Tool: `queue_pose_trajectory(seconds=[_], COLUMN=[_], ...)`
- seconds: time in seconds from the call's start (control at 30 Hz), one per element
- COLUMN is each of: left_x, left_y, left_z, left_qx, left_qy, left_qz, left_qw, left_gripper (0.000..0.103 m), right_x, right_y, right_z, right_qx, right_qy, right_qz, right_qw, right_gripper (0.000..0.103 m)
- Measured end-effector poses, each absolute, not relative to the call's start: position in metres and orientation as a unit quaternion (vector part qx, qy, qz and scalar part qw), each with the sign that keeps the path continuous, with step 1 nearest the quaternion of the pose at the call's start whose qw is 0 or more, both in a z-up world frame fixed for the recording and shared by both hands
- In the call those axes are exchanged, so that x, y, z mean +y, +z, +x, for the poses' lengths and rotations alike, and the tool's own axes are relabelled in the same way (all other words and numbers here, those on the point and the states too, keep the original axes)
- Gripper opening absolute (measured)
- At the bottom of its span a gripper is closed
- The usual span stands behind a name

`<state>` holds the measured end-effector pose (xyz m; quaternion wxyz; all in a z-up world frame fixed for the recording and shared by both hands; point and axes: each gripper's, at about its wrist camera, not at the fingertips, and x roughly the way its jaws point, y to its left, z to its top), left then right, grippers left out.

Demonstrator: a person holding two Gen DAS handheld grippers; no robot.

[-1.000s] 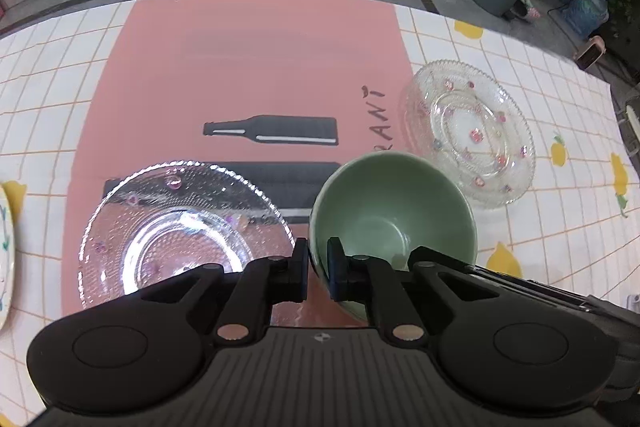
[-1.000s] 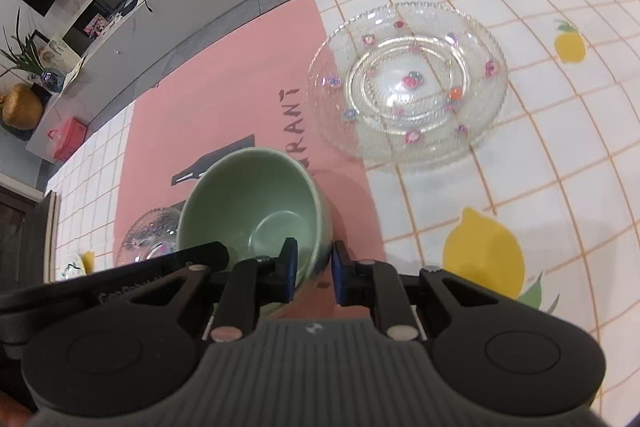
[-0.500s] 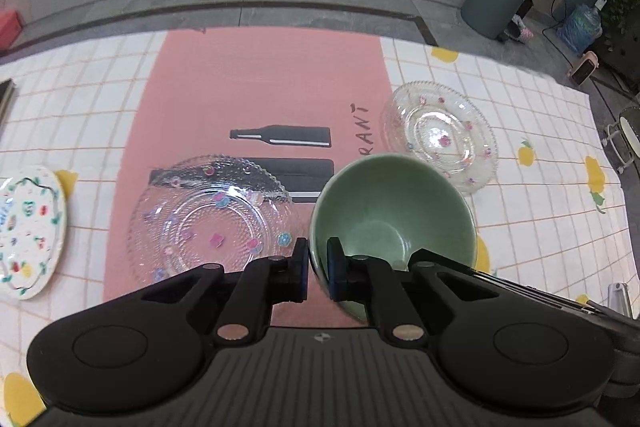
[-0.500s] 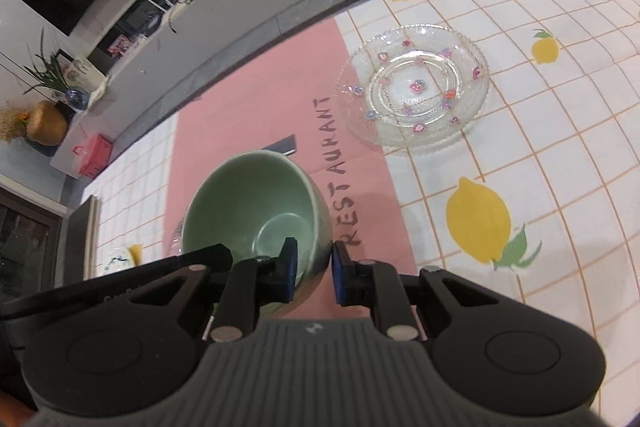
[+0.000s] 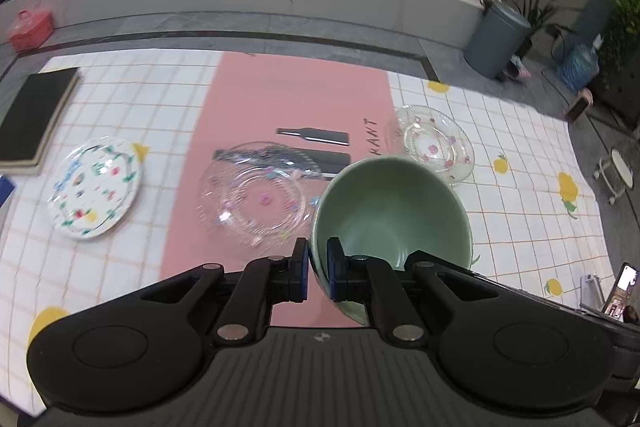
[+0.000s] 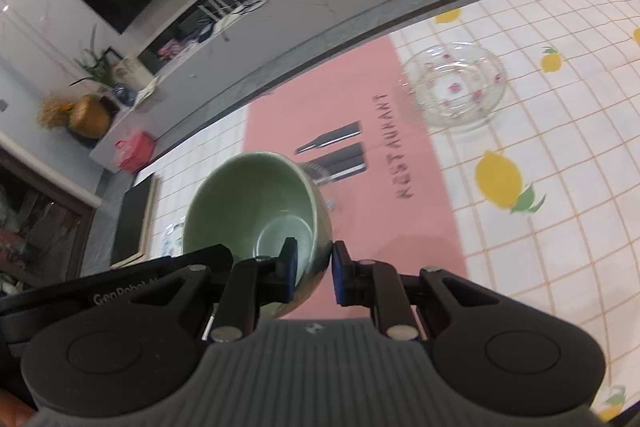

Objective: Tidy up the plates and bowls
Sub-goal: 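Lift and carry the green bowl with the left gripper to the steel bowls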

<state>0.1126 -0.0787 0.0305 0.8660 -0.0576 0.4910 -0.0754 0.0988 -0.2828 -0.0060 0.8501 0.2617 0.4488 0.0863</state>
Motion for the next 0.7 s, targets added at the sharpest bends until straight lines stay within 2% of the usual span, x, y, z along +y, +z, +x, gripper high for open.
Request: queue_pose_trajectory(seconds=[0.37,0.7], left_x=[-0.014,0.04], left_y=[0.05,0.038], left_z=[0.049,0.006], left_qx=[0.478,0.491], left_qy=[-0.025,0.015], left_qz=[-0.105,-0.149], left_qw=[0.872,0.858], left_gripper=[0.01,0.01], right_x=[-0.223,-0.175], right_y=[0.018,0.006], right_z=[0.055,0.038], right_qx=[0.447,0.481], right_qy=[0.159,0.211], right_qz=[0.227,0.189], right_qw=[0.85,0.83], right_gripper=[0.016,0.014])
